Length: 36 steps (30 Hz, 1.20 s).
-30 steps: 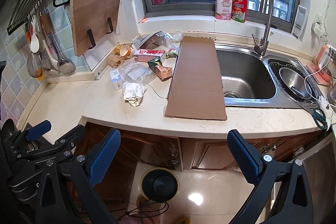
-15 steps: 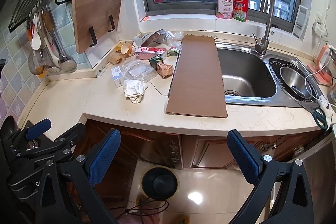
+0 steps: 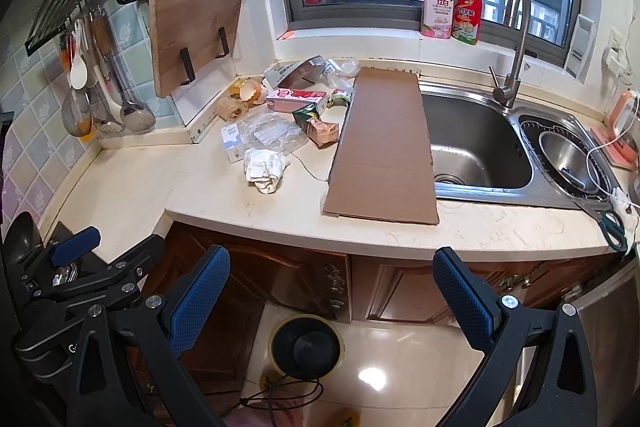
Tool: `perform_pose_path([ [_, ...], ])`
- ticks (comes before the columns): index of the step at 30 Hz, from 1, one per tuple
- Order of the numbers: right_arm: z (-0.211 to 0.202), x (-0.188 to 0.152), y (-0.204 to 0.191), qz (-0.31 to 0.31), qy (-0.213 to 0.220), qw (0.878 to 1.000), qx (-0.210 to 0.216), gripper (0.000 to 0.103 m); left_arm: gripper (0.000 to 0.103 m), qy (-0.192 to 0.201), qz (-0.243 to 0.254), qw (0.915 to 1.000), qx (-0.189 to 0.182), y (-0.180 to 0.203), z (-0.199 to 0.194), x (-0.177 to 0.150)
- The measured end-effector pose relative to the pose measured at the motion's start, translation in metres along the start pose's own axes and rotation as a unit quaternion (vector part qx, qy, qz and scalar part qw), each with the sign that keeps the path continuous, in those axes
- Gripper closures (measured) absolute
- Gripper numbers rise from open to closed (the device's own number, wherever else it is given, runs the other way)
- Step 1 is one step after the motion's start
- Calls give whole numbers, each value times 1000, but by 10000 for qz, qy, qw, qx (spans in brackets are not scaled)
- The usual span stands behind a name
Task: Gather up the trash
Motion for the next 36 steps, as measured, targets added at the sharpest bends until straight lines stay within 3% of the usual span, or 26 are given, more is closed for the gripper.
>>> perform_pose_path([
  [18, 6, 5, 6, -88, -124, 9996, 220, 1, 18, -221, -152, 9996, 2, -8, 4, 8],
  [26, 39, 45, -3, -108, -251, 9985, 475, 1, 18, -548, -382, 9976, -160, -51, 34, 63],
  [36, 124, 112, -32, -159, -503, 9975, 460, 1, 18, -945, -400, 9947, -10, -117, 129, 136],
])
Point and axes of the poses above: each gripper's, at about its wrist camera, not at the fingertips, and z roughly the way its jaws point, y to its right, x to its top, the point moved 8 cm from there along z, roughly the way its jaws point, and after that the axes turned 8 degrees about -x, right-handed, at the moved point
